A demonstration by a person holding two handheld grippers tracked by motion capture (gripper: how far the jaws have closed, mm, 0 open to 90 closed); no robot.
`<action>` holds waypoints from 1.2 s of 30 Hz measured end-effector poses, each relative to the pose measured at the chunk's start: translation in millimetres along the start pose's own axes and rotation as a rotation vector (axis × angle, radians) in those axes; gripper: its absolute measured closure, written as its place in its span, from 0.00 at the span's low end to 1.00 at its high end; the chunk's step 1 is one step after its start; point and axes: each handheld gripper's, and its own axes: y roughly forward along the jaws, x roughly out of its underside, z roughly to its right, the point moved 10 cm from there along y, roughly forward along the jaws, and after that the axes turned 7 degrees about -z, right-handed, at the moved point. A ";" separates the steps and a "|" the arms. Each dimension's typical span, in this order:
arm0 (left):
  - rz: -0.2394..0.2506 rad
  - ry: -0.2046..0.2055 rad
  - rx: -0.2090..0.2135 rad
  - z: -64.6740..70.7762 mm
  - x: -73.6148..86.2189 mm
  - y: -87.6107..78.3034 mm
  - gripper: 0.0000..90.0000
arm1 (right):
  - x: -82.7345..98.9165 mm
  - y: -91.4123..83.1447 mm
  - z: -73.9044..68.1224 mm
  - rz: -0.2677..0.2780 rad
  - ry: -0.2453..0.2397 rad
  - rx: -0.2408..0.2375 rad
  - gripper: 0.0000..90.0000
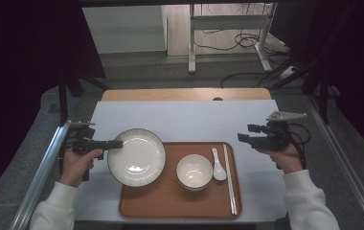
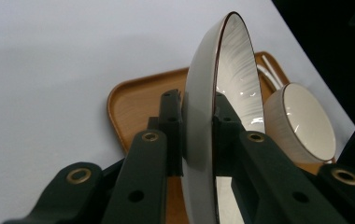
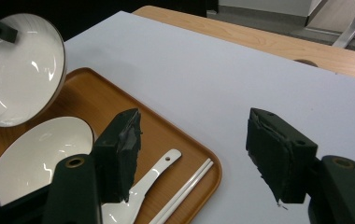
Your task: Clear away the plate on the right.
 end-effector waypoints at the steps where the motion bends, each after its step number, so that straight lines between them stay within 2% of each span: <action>1: -0.007 0.002 -0.001 0.2 1.3 2.7 0.88 | -0.2 0.3 0.0 0.000 -0.001 0.000 0.40; 11: -0.087 0.013 0.025 2.0 14.8 28.4 0.87 | 0.2 0.1 1.0 -0.002 0.001 -0.005 0.39; 14: -0.093 0.007 0.030 1.4 16.8 34.3 0.88 | 0.2 0.2 0.6 -0.003 -0.003 -0.005 0.39; 19: -0.122 0.014 -0.018 -4.2 21.0 44.7 0.91 | 0.1 1.3 0.6 0.000 -0.006 -0.004 0.39; 22: -0.128 0.008 -0.001 -4.2 22.4 48.3 0.91 | 0.7 1.6 0.4 -0.006 -0.006 -0.004 0.39; 26: -0.140 0.014 0.001 -3.6 23.4 53.7 0.91 | 2.2 3.1 0.0 -0.018 -0.006 -0.004 0.38; 30: -0.177 0.035 -0.020 -3.5 27.5 62.4 0.88 | 2.8 4.0 -0.6 -0.023 -0.009 -0.006 0.38; 36: -0.191 0.073 -0.078 -3.7 28.6 68.0 0.83 | 3.3 4.3 -0.2 -0.026 -0.009 -0.004 0.38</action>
